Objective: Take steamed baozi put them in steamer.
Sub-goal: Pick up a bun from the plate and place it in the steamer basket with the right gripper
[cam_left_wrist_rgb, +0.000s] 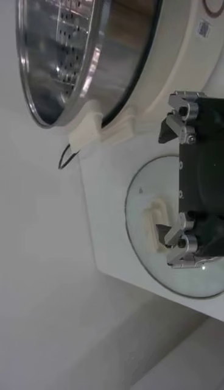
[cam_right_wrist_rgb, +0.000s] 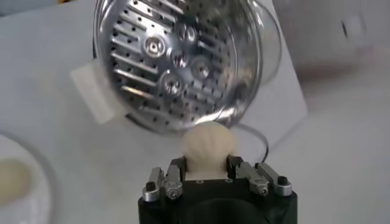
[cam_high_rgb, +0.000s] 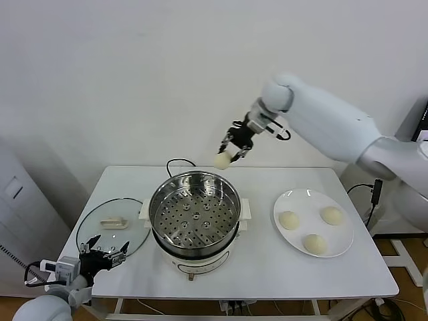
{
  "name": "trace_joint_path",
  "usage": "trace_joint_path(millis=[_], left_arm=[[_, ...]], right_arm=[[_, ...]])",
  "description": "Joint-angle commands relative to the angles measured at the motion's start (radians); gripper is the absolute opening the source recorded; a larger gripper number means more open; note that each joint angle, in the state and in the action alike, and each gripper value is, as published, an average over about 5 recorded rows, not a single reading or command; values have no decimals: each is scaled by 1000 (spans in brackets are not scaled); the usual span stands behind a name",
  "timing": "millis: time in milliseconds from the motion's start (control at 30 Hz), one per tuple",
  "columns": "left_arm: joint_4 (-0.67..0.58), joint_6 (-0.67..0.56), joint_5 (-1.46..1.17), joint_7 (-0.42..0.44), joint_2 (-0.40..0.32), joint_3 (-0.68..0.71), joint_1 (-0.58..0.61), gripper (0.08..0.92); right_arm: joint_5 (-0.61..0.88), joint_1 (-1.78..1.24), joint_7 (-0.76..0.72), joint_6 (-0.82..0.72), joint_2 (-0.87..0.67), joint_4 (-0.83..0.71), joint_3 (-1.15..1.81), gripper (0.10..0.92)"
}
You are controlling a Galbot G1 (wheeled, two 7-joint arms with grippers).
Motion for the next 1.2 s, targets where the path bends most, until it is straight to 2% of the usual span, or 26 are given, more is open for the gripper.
trace_joint_path(millis=[33, 533, 1200], left_arm=[[3, 0, 0, 0, 0, 1, -1, 823], [3, -4, 0, 1, -5, -3, 7, 823], [10, -4, -2, 2, -8, 3, -8, 823]], right_arm=[[-133, -23, -21, 130, 110, 26, 11, 440], [-457, -175, 16, 130, 116, 94, 86, 440], [-600, -279, 61, 130, 151, 75, 146, 441]])
